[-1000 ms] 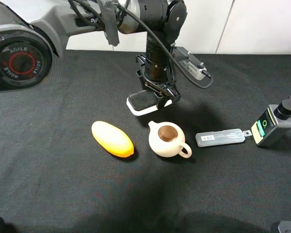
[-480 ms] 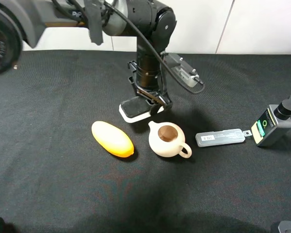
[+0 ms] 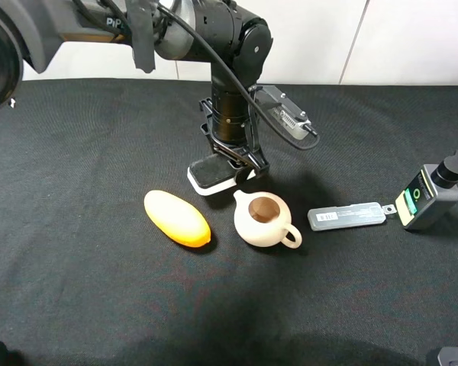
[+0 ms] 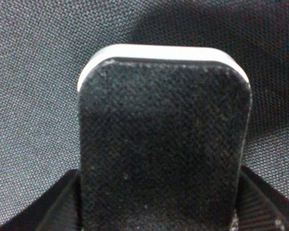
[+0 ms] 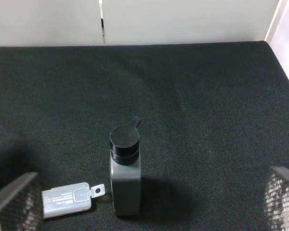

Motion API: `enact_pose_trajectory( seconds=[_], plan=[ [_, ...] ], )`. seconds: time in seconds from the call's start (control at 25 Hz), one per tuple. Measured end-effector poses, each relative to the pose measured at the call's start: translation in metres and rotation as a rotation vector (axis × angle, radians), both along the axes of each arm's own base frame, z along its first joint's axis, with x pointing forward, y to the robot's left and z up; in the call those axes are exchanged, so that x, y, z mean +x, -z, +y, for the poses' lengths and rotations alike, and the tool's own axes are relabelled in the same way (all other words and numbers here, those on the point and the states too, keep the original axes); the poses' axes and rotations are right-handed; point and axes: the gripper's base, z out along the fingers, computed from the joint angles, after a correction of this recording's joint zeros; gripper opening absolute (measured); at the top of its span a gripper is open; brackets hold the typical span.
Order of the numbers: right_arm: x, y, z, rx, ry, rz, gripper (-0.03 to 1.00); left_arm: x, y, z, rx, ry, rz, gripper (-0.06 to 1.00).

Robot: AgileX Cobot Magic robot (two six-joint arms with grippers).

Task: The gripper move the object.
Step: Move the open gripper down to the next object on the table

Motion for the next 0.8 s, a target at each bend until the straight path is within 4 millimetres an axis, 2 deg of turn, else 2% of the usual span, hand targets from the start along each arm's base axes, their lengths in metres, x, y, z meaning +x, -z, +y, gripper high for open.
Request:
enact_pose_trajectory(
  seconds=[0.64,0.8],
  plan=[
    [0.0,0.0,0.0,0.0,0.0,0.0,0.69,-0.0038,-0.0004,-0.0042,-0.005,0.013,-0.005,0.65],
    [0.0,0.0,0.0,0.0,0.0,0.0,0.69,-0.0091,-0.0005,0.0012,-0.01,0.016,-0.012,0.65]
  ],
)
